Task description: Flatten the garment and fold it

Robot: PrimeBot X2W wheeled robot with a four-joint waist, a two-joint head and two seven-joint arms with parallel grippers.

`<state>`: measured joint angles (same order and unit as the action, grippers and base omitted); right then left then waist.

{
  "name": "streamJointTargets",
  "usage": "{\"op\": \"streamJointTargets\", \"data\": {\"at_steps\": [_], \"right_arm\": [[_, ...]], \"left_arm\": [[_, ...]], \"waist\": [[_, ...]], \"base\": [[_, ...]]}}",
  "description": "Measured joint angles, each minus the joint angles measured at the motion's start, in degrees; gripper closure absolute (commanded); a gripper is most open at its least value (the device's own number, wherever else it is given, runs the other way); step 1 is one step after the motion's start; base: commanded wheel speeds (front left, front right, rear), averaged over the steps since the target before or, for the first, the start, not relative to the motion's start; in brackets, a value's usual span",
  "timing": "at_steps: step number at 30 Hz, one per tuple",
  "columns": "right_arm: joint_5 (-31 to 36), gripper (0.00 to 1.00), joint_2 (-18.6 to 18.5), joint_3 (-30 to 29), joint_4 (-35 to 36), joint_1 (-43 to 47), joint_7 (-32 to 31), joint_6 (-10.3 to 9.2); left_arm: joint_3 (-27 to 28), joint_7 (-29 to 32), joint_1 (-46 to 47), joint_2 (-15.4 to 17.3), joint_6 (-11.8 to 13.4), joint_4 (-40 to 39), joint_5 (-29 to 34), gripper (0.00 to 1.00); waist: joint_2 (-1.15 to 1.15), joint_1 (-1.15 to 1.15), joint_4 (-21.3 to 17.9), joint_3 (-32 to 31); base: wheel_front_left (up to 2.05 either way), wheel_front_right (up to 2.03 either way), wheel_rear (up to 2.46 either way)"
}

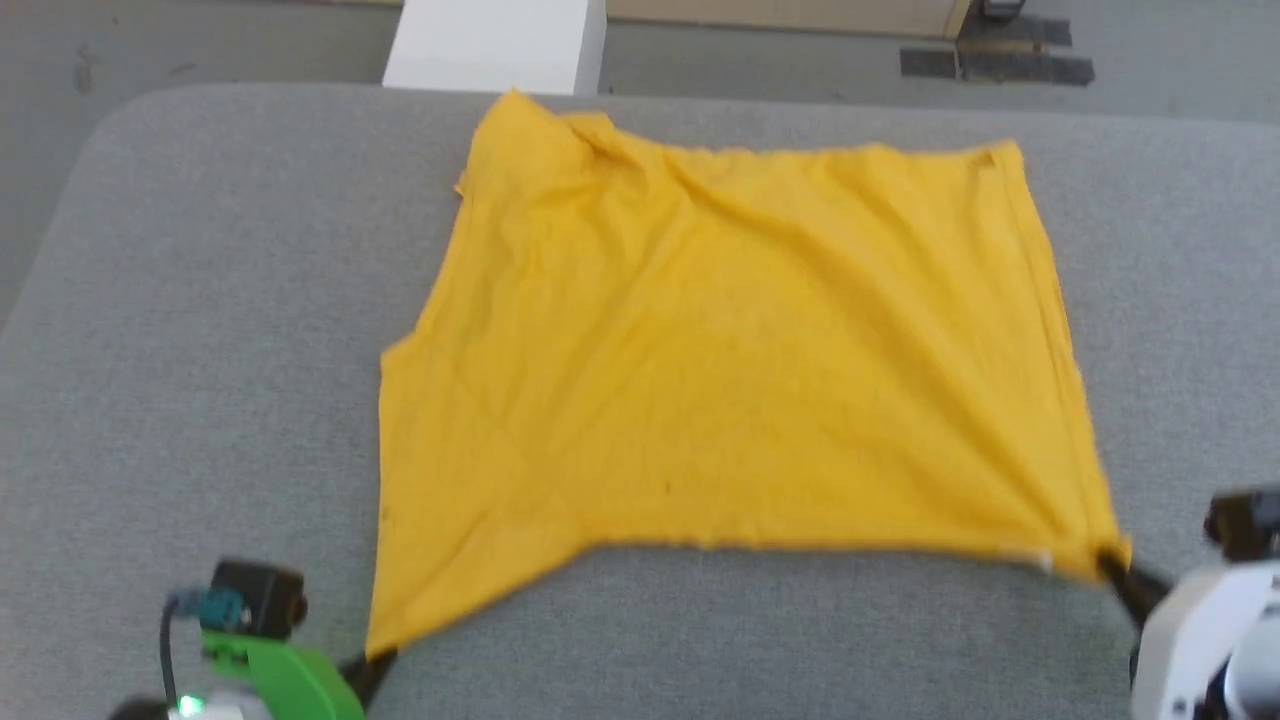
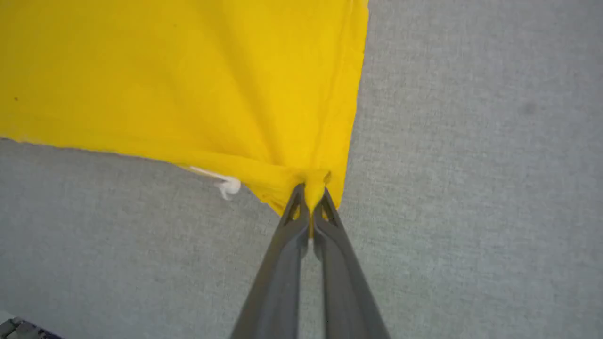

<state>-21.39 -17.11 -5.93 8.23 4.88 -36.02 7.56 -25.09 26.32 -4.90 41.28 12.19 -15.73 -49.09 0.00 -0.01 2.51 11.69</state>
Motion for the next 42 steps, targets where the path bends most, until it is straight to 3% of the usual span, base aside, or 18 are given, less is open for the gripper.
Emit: {"op": "streamJointTargets", "data": {"at_steps": [7, 12, 20, 27, 33, 42], "right_arm": [[-1.9, 1.0, 1.5, -0.7, 2.3, 11.2, -7.3, 0.0], [-2.9, 1.0, 2.4, -1.0, 3.8, 16.9, -12.2, 0.0], [-3.1, 1.0, 2.7, -2.8, 7.4, 18.4, -10.8, 0.0], [-2.6, 1.0, 0.7, -2.6, 8.4, 12.6, -6.7, 0.0], [-1.3, 1.0, -1.6, -1.8, 8.8, 4.7, -4.9, 0.0], [0.7, 1.0, -3.7, 1.0, 5.6, -6.4, -4.9, 0.0]], "left_arm": [[-1.8, 2.5, -9.4, 0.8, 3.6, -1.2, -2.2, 1.0], [-2.4, 3.4, -13.4, 1.1, 4.0, -1.7, -4.0, 1.0], [-0.1, -0.4, -13.6, 1.9, 3.8, -3.9, -3.0, 1.0], [0.8, -2.0, -5.5, 3.6, 1.4, -7.1, 1.7, 1.0], [1.7, -2.9, 5.7, 4.0, -2.4, -6.9, 5.5, 1.0], [1.6, -6.6, 19.6, 1.1, -8.0, 2.3, 8.0, 1.0]], "waist": [[0.0, 0.0, 0.4, -3.6], [0.0, 0.0, 0.6, -4.9], [0.0, 0.0, 1.0, -5.8], [0.0, 0.0, 1.0, -4.9], [0.0, 0.0, 0.8, -2.1], [0.0, 0.0, -0.5, 4.2]], "base": [[0.0, 0.0, 0.0], [0.0, 0.0, 0.0], [0.0, 0.0, 0.0], [0.0, 0.0, 0.0], [0.0, 0.0, 0.0], [0.0, 0.0, 0.0]]}}
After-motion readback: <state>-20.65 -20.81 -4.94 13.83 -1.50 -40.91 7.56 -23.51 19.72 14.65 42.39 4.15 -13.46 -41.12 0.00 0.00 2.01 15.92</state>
